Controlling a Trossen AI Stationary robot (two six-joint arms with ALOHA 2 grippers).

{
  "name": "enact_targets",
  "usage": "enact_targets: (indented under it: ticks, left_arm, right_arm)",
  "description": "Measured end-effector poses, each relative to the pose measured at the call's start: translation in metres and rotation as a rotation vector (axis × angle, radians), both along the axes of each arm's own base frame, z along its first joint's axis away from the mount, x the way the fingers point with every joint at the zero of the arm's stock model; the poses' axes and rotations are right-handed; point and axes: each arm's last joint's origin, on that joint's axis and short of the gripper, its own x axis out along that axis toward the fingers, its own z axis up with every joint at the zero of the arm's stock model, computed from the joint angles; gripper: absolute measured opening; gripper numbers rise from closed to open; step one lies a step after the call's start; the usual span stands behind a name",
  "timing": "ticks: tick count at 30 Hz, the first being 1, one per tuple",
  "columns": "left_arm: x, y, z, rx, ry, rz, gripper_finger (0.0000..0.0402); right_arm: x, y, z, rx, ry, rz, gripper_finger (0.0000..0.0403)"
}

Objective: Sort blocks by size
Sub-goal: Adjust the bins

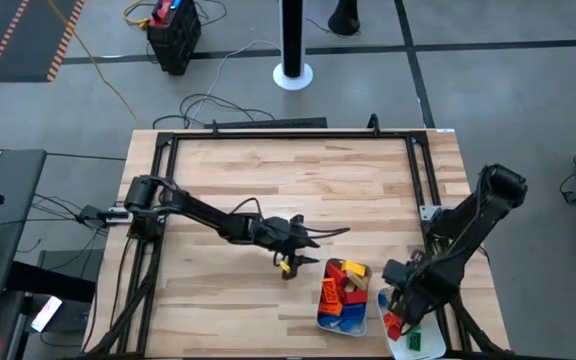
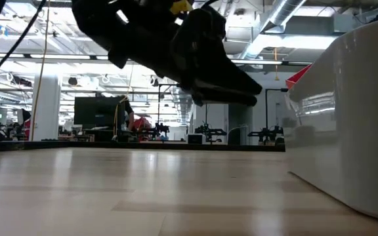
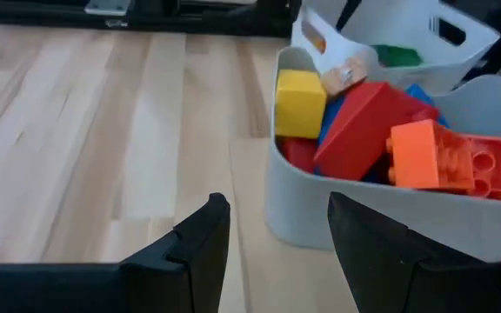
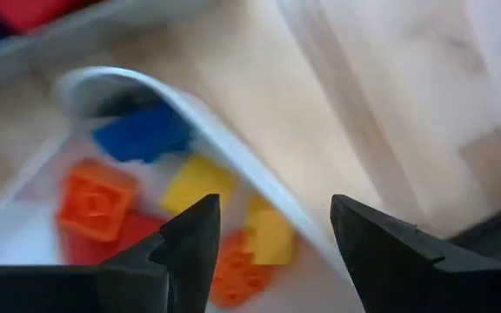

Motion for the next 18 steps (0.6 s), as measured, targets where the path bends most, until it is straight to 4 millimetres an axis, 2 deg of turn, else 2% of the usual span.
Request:
enact_targets:
  ticks: [4,10,13,18]
  left_arm:
    - [0.007,-0.001,0.0,0.005,0.021,0.0,0.0187]
    - [0.008,-0.004,-0.014,-0.035,0.068,-0.001,0.0187]
    - [0.011,-0.009,-0.024,-0.063,0.086,-0.031,0.0187]
    - [0.018,-0.026,-0.022,-0.039,0.069,-0.097,0.0187]
  right_arm:
    - [-0.003,-0.003,-0.009,-0.084,0.106,-0.019,0.0258]
    - [-0.011,-0.013,-0.006,-0.175,0.182,-0.1,0.0258]
    - [-0.013,-0.013,-0.004,-0.177,0.184,-0.088,0.0258]
    - [-0.015,-0.017,-0.002,-0.214,0.209,-0.092,0.0258]
